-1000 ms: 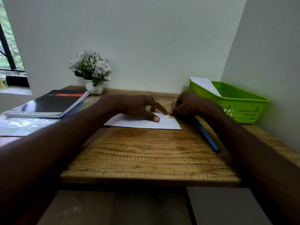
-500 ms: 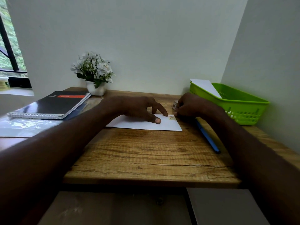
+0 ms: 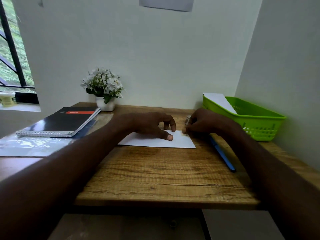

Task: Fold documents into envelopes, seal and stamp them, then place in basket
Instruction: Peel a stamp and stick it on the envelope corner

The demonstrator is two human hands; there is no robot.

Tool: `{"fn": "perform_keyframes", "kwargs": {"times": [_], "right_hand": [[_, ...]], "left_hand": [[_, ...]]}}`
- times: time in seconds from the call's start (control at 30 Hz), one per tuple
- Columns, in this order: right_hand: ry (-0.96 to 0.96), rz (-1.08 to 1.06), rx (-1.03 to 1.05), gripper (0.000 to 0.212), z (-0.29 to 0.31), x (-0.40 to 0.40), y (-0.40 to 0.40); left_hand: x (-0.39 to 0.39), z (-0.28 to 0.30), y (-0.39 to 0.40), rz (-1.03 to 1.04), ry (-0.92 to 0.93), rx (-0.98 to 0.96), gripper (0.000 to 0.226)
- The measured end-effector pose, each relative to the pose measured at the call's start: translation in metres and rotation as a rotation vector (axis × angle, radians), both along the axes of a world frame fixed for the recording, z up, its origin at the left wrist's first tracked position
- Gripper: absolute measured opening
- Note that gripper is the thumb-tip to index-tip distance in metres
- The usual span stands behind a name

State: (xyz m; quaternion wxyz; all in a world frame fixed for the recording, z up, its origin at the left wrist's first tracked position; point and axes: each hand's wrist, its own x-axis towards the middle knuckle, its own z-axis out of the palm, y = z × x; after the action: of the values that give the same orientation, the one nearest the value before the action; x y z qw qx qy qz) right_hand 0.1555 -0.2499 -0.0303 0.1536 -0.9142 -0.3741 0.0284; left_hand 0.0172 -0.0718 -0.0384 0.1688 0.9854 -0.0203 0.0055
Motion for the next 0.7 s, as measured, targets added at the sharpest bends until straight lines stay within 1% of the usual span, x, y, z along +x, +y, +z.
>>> {"fn": "perform_keyframes", "kwargs": {"times": [0.07, 0.17, 0.2, 0.27, 0.33, 0.37, 0.43, 0.5, 0.57, 0.63, 0.7], "right_hand": [[-0.024, 0.007, -0.015, 0.006, -0.001, 0.002, 0.001], [-0.084, -0.012, -0.015, 0.013, -0.004, 0.001, 0.004], [-0.112, -0.01, 0.004, 0.012, -0.006, 0.0, 0.005], [-0.191, 0.033, 0.086, 0.007, -0.008, -0.006, 0.008], [-0.269, 0.119, 0.158, 0.004, -0.009, -0.016, 0.012], [-0.293, 0.173, 0.169, 0.009, -0.008, -0.023, 0.014], [-0.283, 0.292, 0.139, 0.025, -0.003, -0.04, 0.017], [-0.192, 0.363, 0.016, 0.052, 0.004, -0.059, 0.019], [-0.109, 0.37, -0.152, 0.076, 0.007, -0.069, 0.022], [-0.078, 0.356, -0.265, 0.087, 0.01, -0.074, 0.027], [-0.077, 0.34, -0.295, 0.091, 0.016, -0.078, 0.036]], "left_hand": [[0.0, 0.0, -0.001, 0.006, 0.001, -0.007, 0.039], [0.0, 0.001, -0.001, 0.013, 0.013, 0.006, 0.039], [0.0, 0.0, -0.001, 0.01, 0.004, 0.005, 0.037], [-0.001, 0.0, -0.002, -0.008, -0.079, -0.011, 0.028], [-0.002, 0.0, 0.0, 0.005, -0.233, 0.019, 0.021], [-0.004, 0.001, 0.003, 0.04, -0.305, 0.056, 0.02], [-0.008, 0.005, 0.013, 0.168, -0.421, 0.137, 0.02], [-0.015, 0.007, 0.023, 0.319, -0.472, 0.221, 0.02], [-0.023, 0.006, 0.028, 0.443, -0.467, 0.287, 0.021], [-0.039, 0.002, 0.027, 0.539, -0.439, 0.341, 0.024], [-0.063, -0.004, 0.026, 0.598, -0.462, 0.388, 0.027]]}}
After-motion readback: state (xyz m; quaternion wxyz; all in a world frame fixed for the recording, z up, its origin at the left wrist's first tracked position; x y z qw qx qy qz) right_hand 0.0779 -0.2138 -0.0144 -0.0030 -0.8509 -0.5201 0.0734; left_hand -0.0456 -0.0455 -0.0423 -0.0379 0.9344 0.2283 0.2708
